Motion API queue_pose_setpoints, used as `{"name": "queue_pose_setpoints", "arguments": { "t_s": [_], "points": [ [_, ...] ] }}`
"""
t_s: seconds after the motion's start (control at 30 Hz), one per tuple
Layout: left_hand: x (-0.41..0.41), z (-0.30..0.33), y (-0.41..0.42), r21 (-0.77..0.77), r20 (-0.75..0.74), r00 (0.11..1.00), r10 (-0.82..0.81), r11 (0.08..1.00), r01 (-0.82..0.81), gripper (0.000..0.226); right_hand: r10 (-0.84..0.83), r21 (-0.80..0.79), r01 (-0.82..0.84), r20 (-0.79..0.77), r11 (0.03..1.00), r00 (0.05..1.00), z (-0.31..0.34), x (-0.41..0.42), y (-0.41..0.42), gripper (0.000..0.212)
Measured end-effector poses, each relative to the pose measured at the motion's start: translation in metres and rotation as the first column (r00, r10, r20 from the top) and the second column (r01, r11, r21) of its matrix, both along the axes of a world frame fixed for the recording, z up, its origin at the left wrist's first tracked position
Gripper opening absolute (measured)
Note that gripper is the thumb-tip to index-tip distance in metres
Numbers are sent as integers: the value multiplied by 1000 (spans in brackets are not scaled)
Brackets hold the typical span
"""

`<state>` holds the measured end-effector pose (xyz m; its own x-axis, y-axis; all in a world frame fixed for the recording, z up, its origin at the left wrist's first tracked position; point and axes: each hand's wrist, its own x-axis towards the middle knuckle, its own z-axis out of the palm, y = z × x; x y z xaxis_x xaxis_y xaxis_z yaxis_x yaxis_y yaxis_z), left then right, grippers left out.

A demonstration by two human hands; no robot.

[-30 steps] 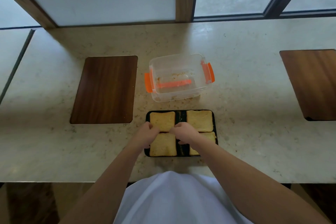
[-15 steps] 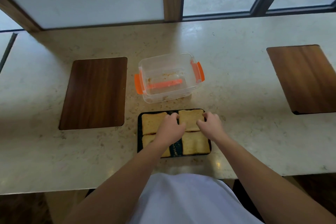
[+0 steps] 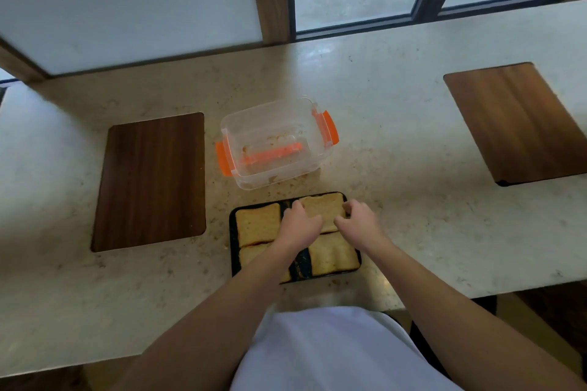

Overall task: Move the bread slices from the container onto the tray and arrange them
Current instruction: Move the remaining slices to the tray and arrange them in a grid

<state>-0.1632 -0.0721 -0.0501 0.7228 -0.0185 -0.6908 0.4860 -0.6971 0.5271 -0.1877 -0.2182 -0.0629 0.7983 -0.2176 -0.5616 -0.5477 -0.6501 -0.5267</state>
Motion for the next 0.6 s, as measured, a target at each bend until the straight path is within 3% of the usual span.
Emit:
{"name": "queue_pose_setpoints", "arguments": {
  "t_s": [0.6],
  "points": [
    [-2,-6,27,7,15,998,58,998,-58,57,29,77,-24,-62,997,998,-1,8,23,52]
  ]
}}
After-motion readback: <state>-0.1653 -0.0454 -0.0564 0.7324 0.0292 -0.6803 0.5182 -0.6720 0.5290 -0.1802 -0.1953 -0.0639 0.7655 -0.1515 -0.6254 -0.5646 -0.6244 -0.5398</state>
